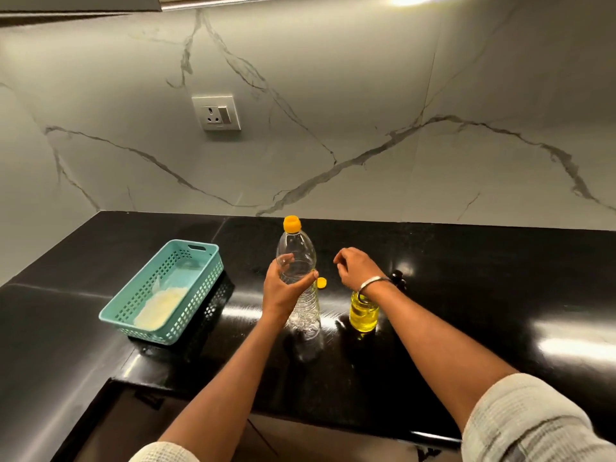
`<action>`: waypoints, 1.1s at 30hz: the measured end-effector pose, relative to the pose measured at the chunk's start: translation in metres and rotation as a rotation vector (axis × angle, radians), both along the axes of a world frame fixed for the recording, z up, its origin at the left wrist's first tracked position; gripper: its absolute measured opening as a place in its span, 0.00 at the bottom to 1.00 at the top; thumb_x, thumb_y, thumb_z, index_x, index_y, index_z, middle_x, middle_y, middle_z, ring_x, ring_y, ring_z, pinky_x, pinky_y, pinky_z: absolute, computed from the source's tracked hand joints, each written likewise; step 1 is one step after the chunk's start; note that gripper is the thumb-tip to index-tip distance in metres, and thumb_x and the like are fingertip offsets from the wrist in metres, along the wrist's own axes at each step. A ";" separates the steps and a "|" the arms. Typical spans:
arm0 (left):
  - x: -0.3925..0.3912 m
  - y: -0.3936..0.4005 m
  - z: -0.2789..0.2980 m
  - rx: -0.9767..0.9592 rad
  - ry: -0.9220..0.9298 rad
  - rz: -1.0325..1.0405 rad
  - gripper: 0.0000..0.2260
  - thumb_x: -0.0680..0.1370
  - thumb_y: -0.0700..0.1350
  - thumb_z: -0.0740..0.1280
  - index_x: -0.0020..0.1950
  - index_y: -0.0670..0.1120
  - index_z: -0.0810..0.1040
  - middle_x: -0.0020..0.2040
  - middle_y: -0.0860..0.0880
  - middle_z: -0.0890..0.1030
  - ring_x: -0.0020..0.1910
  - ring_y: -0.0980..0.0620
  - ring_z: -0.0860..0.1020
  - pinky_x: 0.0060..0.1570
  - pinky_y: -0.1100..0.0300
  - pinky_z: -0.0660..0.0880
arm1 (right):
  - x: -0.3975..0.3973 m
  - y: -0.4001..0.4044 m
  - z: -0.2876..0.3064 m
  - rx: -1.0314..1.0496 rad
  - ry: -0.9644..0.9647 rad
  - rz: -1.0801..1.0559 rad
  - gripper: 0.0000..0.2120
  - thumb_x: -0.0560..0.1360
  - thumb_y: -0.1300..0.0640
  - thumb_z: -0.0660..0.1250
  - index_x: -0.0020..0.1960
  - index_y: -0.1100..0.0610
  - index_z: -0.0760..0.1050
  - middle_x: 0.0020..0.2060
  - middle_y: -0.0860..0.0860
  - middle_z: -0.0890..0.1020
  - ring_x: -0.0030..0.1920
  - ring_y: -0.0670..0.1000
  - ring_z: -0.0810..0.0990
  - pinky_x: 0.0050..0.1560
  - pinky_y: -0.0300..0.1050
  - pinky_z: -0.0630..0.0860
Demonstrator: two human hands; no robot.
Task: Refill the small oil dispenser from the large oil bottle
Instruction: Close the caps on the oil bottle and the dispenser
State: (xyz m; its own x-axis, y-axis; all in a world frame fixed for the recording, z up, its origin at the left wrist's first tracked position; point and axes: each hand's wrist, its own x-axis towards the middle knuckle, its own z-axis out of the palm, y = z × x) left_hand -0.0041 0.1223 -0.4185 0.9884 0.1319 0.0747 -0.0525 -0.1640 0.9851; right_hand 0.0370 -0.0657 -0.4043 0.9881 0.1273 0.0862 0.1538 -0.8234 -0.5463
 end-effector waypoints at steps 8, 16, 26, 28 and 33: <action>0.009 -0.002 -0.005 -0.007 -0.001 0.038 0.30 0.65 0.46 0.81 0.62 0.48 0.73 0.56 0.49 0.80 0.54 0.54 0.80 0.51 0.64 0.78 | 0.042 0.042 -0.002 -0.343 0.240 0.113 0.10 0.72 0.62 0.67 0.53 0.58 0.77 0.51 0.56 0.79 0.50 0.58 0.79 0.52 0.52 0.77; 0.013 0.002 -0.014 0.025 -0.023 0.003 0.30 0.64 0.48 0.81 0.62 0.49 0.73 0.56 0.51 0.80 0.55 0.57 0.80 0.56 0.58 0.78 | 0.069 0.064 -0.029 -0.339 0.482 0.175 0.04 0.75 0.51 0.63 0.45 0.49 0.77 0.52 0.55 0.78 0.53 0.59 0.78 0.58 0.56 0.76; 0.012 0.003 -0.015 0.044 -0.042 0.014 0.30 0.63 0.51 0.81 0.61 0.54 0.73 0.58 0.52 0.79 0.57 0.55 0.79 0.58 0.55 0.77 | 0.089 0.065 -0.067 -0.245 0.556 0.140 0.13 0.72 0.54 0.65 0.56 0.55 0.77 0.53 0.55 0.80 0.51 0.58 0.79 0.56 0.56 0.77; 0.011 0.003 -0.014 0.050 -0.038 0.013 0.30 0.63 0.50 0.81 0.61 0.54 0.73 0.58 0.52 0.79 0.57 0.55 0.79 0.58 0.57 0.77 | 0.075 0.066 -0.049 -0.270 0.552 0.167 0.11 0.73 0.59 0.65 0.55 0.58 0.77 0.51 0.56 0.80 0.50 0.57 0.79 0.56 0.53 0.77; 0.010 0.003 -0.011 0.051 -0.029 0.007 0.30 0.65 0.47 0.81 0.62 0.51 0.72 0.58 0.52 0.79 0.57 0.58 0.78 0.54 0.66 0.76 | 0.070 0.063 -0.046 -0.332 0.497 0.198 0.11 0.73 0.60 0.65 0.55 0.58 0.77 0.52 0.56 0.80 0.51 0.57 0.79 0.57 0.52 0.76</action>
State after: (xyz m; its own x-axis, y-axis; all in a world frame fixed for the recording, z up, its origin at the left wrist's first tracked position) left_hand 0.0061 0.1249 -0.4300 0.9849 0.1341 0.1098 -0.0793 -0.2147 0.9734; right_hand 0.1068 -0.0032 -0.4502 0.8548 0.2530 -0.4531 0.1137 -0.9432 -0.3121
